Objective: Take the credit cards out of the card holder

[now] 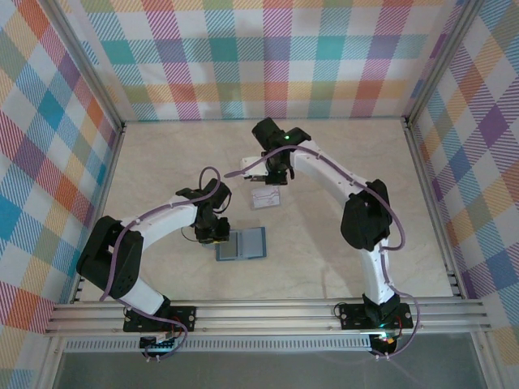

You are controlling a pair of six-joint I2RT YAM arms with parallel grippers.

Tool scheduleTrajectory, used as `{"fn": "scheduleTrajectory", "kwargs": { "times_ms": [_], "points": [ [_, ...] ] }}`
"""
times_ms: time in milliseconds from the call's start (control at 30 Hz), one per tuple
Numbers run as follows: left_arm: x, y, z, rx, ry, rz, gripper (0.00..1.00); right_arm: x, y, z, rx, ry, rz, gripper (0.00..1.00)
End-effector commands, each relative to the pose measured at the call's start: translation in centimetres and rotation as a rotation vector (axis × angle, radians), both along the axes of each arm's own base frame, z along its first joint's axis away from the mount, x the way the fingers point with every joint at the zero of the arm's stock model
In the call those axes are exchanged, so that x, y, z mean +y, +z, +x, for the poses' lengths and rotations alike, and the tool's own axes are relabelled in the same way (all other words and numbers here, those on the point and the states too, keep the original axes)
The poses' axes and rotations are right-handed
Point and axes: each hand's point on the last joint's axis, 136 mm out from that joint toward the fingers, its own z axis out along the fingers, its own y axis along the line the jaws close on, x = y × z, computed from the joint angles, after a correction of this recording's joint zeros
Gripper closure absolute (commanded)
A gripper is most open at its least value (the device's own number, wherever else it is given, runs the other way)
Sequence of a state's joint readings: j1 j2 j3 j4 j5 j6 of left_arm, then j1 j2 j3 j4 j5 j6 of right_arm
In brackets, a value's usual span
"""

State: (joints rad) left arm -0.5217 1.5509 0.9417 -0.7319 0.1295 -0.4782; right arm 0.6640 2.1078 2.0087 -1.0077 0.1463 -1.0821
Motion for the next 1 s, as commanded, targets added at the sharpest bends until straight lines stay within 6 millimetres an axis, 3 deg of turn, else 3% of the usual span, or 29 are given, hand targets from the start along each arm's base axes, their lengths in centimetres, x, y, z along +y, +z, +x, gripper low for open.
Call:
{"fn": "scheduleTrajectory", "kwargs": {
  "times_ms": [0,267,533,733,967],
  "points": [
    [0.8,-0.1,-0.5,0.012,0.007,0.019,0.8,-0.1,-0.5,0.2,0.029,0.046,-0.028,1.0],
    [0.7,-0.4,-0.4,0.021,0.007,0.022,0.8,0.3,-2.7,1.7,0.061,0.039,-0.057,1.0],
    [1.0,-0.8,-0.8,0.031,0.017,0.027,0.79,0.4,-4.1,1.6,0.092,0.04,-0.073,1.0],
    [1.2,-1.0,-0.8,0.036,0.018,0.035,0.79,0.7,-3.8,3.4,0.01,0.015,-0.068,0.79],
    [1.2,-1.1,-0.8,0.041,0.022,0.036,0.79,1.4,-2.8,5.4,-0.084,-0.021,-0.032,0.74]
  ]
}}
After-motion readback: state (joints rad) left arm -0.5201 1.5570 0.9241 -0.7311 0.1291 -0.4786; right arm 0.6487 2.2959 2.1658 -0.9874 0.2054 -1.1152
